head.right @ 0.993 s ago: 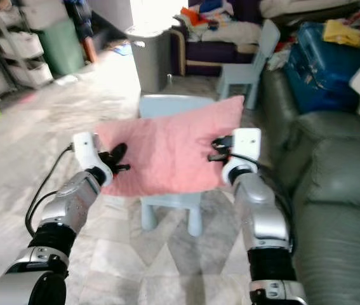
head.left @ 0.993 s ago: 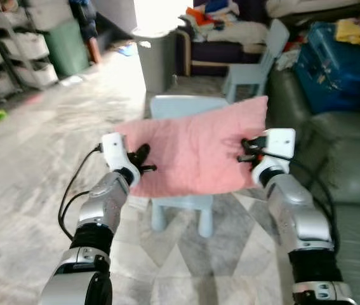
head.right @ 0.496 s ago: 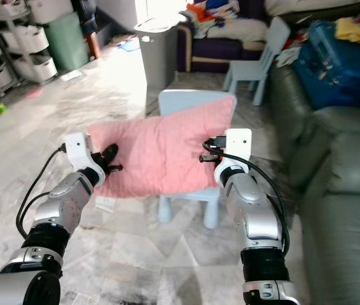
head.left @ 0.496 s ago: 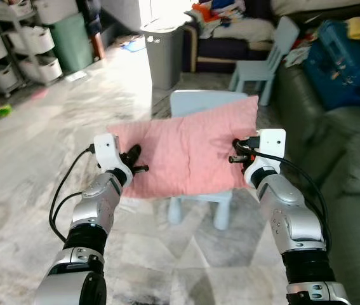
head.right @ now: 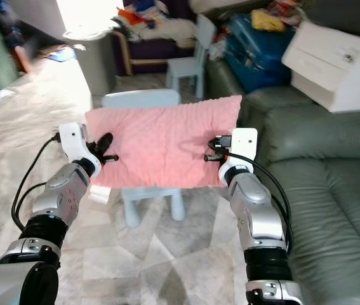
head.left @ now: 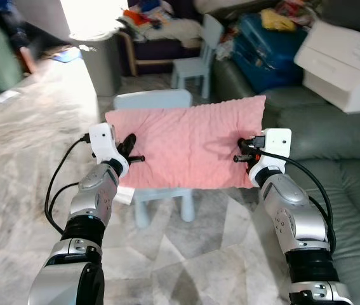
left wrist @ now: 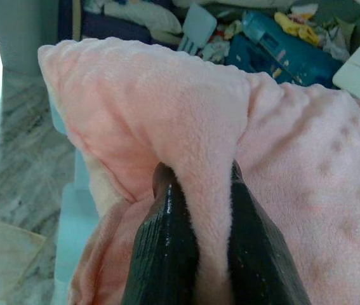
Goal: Move the pillow to the sofa
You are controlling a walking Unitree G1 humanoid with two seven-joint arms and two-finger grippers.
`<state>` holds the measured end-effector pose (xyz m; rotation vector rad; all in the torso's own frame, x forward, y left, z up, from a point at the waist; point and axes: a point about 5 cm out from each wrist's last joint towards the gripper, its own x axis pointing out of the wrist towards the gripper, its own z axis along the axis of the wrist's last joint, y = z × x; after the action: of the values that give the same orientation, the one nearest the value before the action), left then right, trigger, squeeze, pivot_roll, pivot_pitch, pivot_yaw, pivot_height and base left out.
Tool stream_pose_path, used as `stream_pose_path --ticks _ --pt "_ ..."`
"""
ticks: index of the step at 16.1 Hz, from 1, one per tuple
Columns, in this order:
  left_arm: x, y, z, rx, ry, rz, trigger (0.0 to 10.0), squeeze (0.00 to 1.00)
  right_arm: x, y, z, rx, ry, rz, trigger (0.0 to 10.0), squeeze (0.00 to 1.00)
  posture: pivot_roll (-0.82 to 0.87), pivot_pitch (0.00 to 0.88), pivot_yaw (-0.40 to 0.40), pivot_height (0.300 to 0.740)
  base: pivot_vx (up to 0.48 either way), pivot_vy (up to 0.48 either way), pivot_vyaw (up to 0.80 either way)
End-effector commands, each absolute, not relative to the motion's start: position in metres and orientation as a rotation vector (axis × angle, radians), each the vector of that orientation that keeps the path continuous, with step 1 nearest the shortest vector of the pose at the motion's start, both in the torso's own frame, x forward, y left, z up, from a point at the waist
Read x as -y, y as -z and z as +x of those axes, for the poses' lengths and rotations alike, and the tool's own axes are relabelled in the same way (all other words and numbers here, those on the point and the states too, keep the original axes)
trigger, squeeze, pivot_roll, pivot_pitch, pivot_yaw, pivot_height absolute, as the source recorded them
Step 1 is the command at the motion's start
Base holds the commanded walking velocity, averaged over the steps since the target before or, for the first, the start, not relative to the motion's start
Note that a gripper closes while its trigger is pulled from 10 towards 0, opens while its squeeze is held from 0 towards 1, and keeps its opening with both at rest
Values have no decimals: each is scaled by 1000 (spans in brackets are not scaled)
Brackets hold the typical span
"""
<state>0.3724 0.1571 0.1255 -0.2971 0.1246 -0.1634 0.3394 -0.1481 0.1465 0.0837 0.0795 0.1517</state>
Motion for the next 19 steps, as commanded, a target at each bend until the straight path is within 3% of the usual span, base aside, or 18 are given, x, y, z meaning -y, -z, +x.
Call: stream_pose_path --ticks 1,11,15,19 --pt "-164 -132 375 -103 147 -311 10000 0 144 -155 341 -50 -161 84 10000 0 -108 0 43 740 0 0 -756" --pt "-171 -131 376 -114 148 -345 10000 0 144 -155 341 -53 -159 86 10000 0 -110 0 45 740 0 25 -756" --pt "-171 -130 375 -117 162 -342 10000 0 144 -155 340 -50 -159 86 10000 0 -112 0 46 740 336 343 -755" --pt "-169 -127 373 -131 178 -343 10000 0 143 -155 340 -46 -160 88 10000 0 -111 0 48 740 349 329 -219"
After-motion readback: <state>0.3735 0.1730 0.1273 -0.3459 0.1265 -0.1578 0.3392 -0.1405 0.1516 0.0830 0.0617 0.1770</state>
